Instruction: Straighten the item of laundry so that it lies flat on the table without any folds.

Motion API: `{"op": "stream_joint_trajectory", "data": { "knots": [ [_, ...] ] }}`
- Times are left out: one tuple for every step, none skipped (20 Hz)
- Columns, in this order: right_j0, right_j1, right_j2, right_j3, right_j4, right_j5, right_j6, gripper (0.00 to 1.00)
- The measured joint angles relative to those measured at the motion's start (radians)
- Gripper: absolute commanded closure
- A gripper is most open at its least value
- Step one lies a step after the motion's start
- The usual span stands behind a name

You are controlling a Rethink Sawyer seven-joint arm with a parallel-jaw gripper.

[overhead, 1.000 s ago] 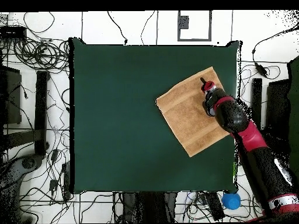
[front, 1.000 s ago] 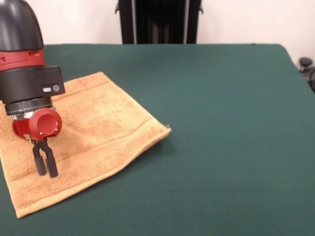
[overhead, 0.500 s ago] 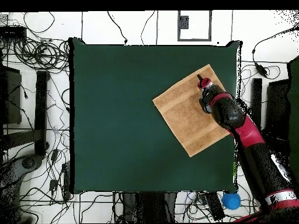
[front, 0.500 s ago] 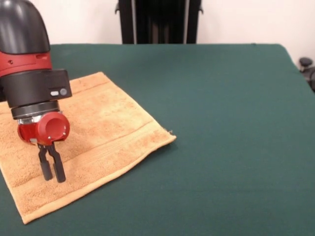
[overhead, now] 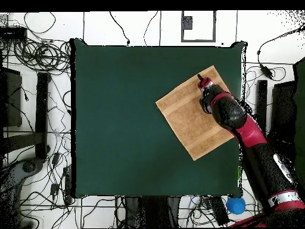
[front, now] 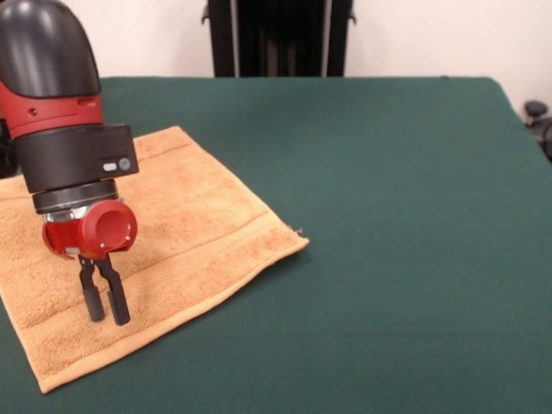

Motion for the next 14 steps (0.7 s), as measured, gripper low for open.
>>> {"op": "stream_joint_trajectory", "data": {
  "knots": [
    [0.005, -0.002, 0.0, 0.0, 0.0, 0.0, 0.0, 0.0],
    [0.008, -0.003, 0.0, 0.0, 0.0, 0.0, 0.0, 0.0],
    [0.011, -0.003, 0.0, 0.0, 0.0, 0.0, 0.0, 0.0],
    [0.013, -0.003, 0.0, 0.0, 0.0, 0.0, 0.0, 0.0],
    [0.015, -0.003, 0.0, 0.0, 0.0, 0.0, 0.0, 0.0],
    [0.017, -0.003, 0.0, 0.0, 0.0, 0.0, 0.0, 0.0],
    [0.019, -0.003, 0.0, 0.0, 0.0, 0.0, 0.0, 0.0],
    [0.021, -0.002, 0.0, 0.0, 0.0, 0.0, 0.0, 0.0],
    [0.022, -0.002, 0.0, 0.0, 0.0, 0.0, 0.0, 0.0],
    [0.023, -0.002, 0.0, 0.0, 0.0, -0.002, 0.0, 0.0],
    [0.026, -0.001, 0.0, 0.0, 0.0, -0.008, 0.0, 0.0],
    [0.027, -0.001, 0.0, 0.001, 0.0, -0.011, 0.0, 0.0],
    [0.027, -0.001, 0.0, 0.001, 0.0, -0.014, 0.0, 0.0],
    [0.028, -0.001, 0.0, 0.002, 0.0, -0.021, 0.0, 0.0]
  ]
}}
